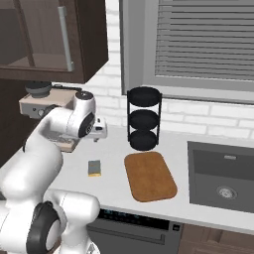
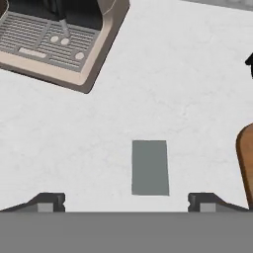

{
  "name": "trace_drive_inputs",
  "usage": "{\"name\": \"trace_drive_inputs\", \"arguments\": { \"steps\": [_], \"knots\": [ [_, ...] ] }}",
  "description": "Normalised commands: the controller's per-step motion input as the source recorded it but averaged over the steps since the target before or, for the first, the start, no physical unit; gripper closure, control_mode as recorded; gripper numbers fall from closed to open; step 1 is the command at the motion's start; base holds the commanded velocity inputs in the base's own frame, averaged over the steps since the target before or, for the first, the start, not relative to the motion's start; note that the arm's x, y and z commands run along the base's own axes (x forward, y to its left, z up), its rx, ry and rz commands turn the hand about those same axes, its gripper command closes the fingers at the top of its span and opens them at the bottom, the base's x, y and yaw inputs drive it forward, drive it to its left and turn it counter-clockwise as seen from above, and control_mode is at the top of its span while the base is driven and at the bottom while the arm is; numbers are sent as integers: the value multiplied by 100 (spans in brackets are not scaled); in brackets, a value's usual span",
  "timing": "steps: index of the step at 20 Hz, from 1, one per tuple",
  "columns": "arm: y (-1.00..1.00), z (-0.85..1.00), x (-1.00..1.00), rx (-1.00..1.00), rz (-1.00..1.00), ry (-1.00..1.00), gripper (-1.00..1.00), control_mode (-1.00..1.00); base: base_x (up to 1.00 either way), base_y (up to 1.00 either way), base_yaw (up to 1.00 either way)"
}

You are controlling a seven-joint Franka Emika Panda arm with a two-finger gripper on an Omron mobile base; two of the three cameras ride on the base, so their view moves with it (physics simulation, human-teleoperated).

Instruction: Pick up the sponge from the counter and clean the cutting board by briefly scrubbing or pressing down on the cutting board. Once finished, release the sponge.

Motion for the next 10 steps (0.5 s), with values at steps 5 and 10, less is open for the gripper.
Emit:
{"name": "trace_drive_inputs", "arguments": {
  "steps": [5,10],
  "knots": [
    [-6,41,-66,10,0,0,-100,-100,0,0,0],
    [-3,39,-67,2,0,-7,-100,-100,0,0,0]
  ]
}}
